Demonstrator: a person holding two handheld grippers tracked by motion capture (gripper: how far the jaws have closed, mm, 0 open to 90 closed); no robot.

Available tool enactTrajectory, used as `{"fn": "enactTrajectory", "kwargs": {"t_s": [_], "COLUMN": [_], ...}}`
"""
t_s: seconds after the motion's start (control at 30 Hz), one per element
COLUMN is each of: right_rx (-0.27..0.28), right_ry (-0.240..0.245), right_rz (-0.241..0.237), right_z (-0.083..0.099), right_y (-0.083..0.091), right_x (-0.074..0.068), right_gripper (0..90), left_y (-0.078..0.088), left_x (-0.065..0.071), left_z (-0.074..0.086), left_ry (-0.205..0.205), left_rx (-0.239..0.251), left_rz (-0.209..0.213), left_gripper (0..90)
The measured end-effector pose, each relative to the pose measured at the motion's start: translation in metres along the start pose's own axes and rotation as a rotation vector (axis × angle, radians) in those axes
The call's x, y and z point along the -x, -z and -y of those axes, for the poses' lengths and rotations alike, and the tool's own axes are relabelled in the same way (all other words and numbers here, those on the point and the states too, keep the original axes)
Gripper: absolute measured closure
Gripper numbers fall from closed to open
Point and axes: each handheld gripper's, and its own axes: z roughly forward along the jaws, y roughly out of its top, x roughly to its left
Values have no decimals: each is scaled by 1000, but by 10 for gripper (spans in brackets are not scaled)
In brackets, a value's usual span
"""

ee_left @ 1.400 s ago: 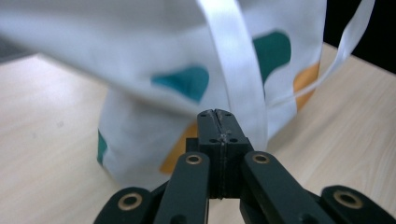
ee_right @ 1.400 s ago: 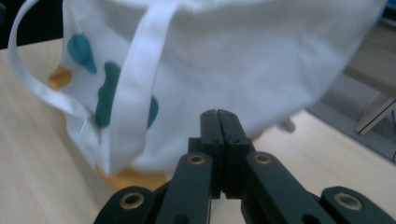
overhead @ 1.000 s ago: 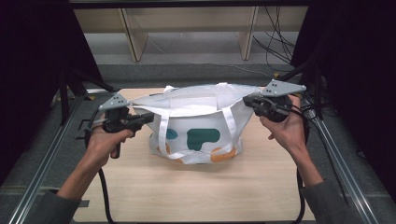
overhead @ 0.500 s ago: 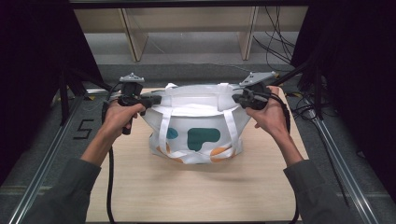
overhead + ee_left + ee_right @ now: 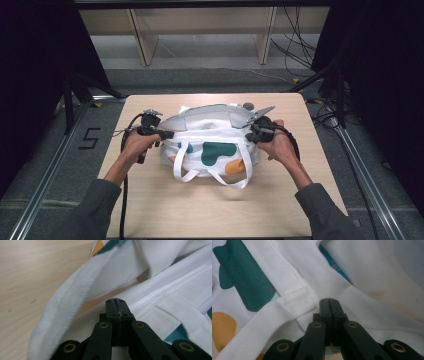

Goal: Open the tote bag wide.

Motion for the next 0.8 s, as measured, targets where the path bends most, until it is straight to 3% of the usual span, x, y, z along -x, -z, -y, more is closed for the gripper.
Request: {"fn": "enactTrajectory", "kwargs": {"t_s": [0.07, 0.1, 0.17, 0.23, 0.27, 0.3, 0.37, 0.4, 0.43, 0.47, 0.57, 0.6, 0.67, 0.77, 0.8], "right_rx": [8, 0, 15, 75, 140, 171, 176, 170, 170, 87, 58, 60, 32, 46, 50], "right_ry": [-17, -42, -27, -46, -54, -47, -56, -53, -53, -62, -49, -68, -79, -69, -36], "right_rz": [-13, -19, 2, 17, 16, 29, 23, 31, 31, 17, -1, -10, -60, -95, -119], "right_z": [5, 4, 1, -7, -22, -28, -36, -48, -48, -53, -52, -50, -43, -32, -24], "right_y": [-4, -2, 0, 6, 12, 11, 9, 0, 0, -10, -21, -25, -24, -18, -13], "right_x": [-1, -2, -1, -1, -2, -1, -1, 0, 0, 0, 2, 1, -3, -10, -18], "right_gripper": [900, 900, 900, 900, 900, 900, 900, 900, 900, 900, 900, 900, 900, 900, 900], "left_y": [2, 3, 5, 5, 3, 1, -1, -4, -6, -8, -17, -22, -30, -39, -41], "left_x": [-3, -1, 3, 7, 15, 21, 25, 32, 37, 41, 51, 53, 55, 57, 57], "left_z": [5, 4, 0, -5, -12, -17, -21, -26, -30, -33, -43, -47, -53, -58, -60], "left_ry": [23, 13, -3, 8, -17, -23, -34, -30, -53, -69, -83, -94, -89, -81, -89], "left_rx": [12, 18, 19, 34, 35, 41, 42, 48, 39, 32, 15, -2, -31, -37, -47], "left_rz": [28, 19, 18, 43, 42, 47, 53, 66, 71, 72, 83, 81, 85, 74, 53], "left_gripper": [896, 896, 895, 894, 892, 887, 886, 885, 885, 877, 876, 876, 876, 884, 887]}}
